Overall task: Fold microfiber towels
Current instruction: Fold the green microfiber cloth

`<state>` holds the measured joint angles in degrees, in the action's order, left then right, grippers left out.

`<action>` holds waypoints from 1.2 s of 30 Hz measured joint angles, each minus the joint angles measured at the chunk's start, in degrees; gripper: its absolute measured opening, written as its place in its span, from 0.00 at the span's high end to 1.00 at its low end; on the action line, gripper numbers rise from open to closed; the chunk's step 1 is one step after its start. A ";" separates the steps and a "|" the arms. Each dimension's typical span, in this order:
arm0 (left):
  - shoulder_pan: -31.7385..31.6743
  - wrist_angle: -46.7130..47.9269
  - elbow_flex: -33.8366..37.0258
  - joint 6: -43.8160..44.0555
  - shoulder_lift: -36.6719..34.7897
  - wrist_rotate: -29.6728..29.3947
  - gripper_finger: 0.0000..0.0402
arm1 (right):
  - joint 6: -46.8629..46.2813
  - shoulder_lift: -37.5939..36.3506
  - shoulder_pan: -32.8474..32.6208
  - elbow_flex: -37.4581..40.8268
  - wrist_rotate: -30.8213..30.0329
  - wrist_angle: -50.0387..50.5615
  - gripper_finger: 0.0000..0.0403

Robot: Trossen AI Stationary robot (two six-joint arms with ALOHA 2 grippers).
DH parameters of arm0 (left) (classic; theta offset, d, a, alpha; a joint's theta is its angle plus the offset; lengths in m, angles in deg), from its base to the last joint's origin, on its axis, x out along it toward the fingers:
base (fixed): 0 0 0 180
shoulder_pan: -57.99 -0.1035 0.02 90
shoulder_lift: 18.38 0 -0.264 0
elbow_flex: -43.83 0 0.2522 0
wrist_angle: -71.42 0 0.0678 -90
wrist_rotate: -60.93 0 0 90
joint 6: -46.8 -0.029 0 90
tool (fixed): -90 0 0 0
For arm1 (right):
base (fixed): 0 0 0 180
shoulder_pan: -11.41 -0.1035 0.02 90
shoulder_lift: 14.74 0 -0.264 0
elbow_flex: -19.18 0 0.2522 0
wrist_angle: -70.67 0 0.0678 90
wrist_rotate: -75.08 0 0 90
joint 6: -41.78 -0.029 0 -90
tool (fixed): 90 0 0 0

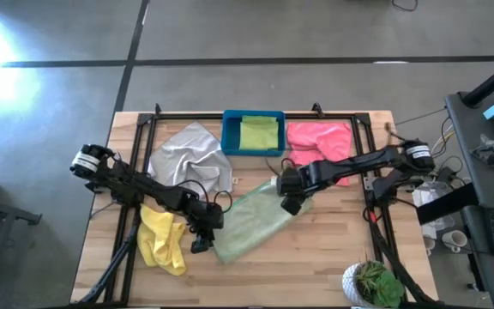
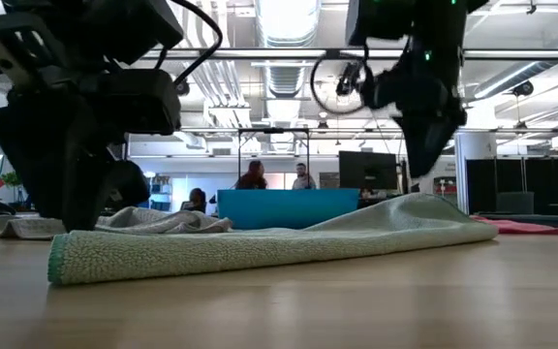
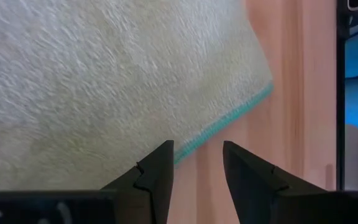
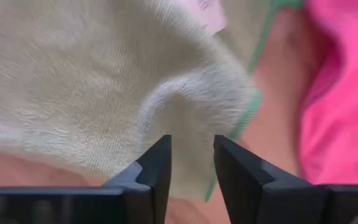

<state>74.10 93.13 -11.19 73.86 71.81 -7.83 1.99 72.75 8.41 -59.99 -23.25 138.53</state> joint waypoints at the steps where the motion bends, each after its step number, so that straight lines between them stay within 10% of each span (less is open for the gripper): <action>1: 0.22 -0.02 0.14 0.59 0.00 0.04 0.69 | 0.09 -1.50 0.59 -0.10 -0.68 -0.02 0.70; 13: 1.17 -0.48 0.79 1.15 0.00 -0.96 0.69 | 0.85 -14.46 13.93 4.21 4.25 -1.04 0.67; 21: 1.17 -4.65 0.79 1.17 0.00 -1.83 0.69 | 1.79 -12.65 23.65 11.41 23.48 -13.58 0.63; 36: 1.17 -4.52 0.79 1.19 0.00 -2.03 0.69 | -0.12 -3.59 25.18 14.21 29.92 -16.36 0.53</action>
<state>75.27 88.61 -10.40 75.05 71.81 -9.87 1.87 69.17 33.59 -45.78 6.66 122.17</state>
